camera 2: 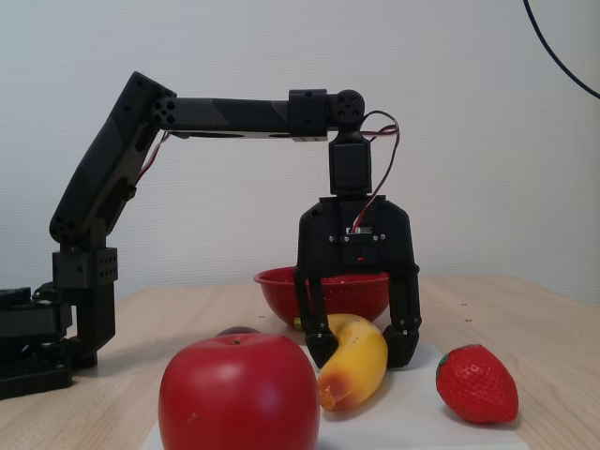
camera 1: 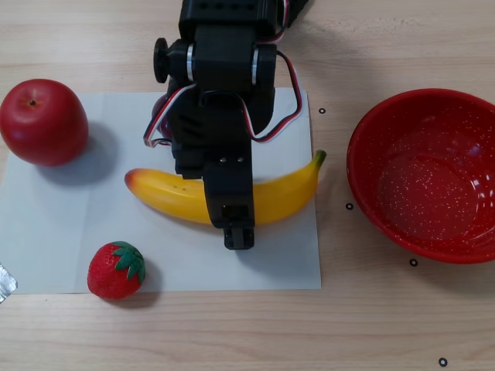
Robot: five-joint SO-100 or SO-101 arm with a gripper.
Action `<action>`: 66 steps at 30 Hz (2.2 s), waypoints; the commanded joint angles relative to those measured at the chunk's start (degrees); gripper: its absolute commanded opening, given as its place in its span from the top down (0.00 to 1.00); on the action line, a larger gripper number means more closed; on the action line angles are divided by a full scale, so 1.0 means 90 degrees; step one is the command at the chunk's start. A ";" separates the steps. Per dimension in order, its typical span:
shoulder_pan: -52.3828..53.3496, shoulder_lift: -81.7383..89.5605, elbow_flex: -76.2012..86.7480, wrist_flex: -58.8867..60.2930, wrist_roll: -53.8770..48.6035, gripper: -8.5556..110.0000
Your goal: Grasp the banana and put it in the red bowl.
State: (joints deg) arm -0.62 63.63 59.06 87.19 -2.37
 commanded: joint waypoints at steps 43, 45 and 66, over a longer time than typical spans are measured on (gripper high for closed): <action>0.1992 0.5811 -0.0088 0.0879 -0.0742 0.93; 0.2295 0.5732 -0.0127 0.0537 -0.0859 0.93; 0.4111 0.5254 0.2549 -0.3760 -0.1484 0.91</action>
State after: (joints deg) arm 35.68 108.28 84.46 58.27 -16.17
